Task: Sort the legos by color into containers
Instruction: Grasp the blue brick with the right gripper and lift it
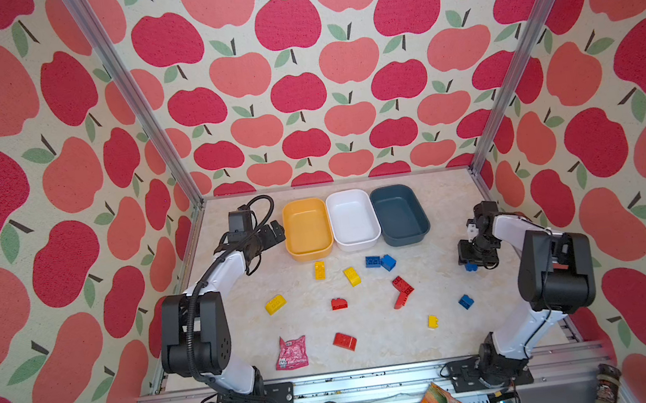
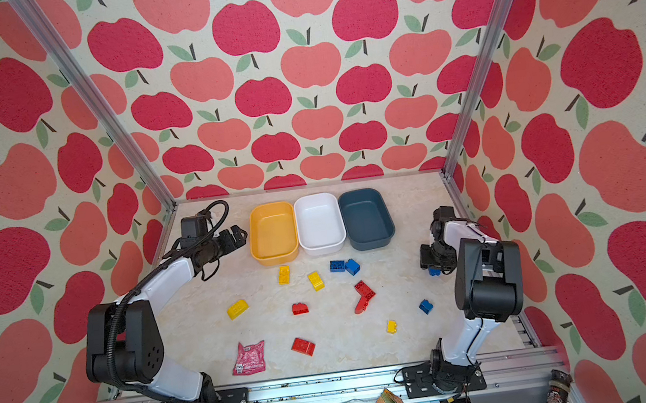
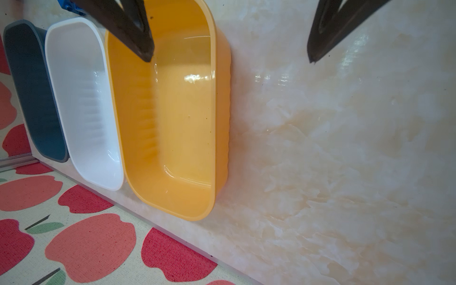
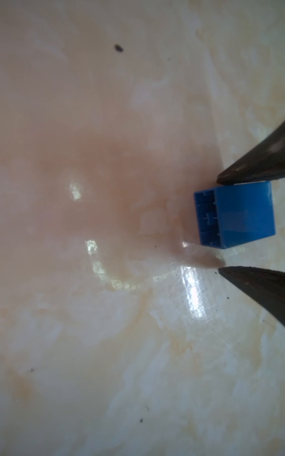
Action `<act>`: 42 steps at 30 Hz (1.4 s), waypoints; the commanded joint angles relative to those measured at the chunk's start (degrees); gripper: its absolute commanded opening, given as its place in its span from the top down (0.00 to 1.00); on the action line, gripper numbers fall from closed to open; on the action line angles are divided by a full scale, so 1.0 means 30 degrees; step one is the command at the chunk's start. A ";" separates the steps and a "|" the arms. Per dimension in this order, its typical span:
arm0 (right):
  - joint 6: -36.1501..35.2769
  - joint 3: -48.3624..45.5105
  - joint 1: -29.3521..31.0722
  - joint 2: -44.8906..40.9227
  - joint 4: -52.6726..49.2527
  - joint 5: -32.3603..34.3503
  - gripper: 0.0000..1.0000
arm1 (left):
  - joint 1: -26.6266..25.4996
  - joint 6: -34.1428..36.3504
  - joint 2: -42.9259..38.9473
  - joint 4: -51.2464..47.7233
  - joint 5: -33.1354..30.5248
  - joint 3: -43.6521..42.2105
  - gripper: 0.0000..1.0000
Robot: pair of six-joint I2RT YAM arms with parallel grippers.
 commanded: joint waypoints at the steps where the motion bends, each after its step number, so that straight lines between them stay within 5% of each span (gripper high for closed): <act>1: -0.0145 0.0035 0.0172 0.0340 -0.0217 0.0431 0.52 | 0.0085 -0.0094 -0.0562 0.0139 0.0116 -0.0361 0.01; 18: 0.0257 -0.0189 0.0575 -0.0558 -0.0452 0.0077 0.79 | 0.0114 -0.0115 -0.1347 0.0109 0.0067 -0.1167 0.01; 33: 0.1840 0.2445 0.3836 -0.3086 -0.2283 -0.0960 0.80 | 0.0159 -0.0240 -0.1652 0.0131 0.0120 -0.1536 0.01; 42: 0.2630 0.6893 0.7018 -0.1089 -0.2015 -0.0775 0.80 | 0.0143 -0.0207 -0.2113 -0.0124 0.0219 -0.1927 0.01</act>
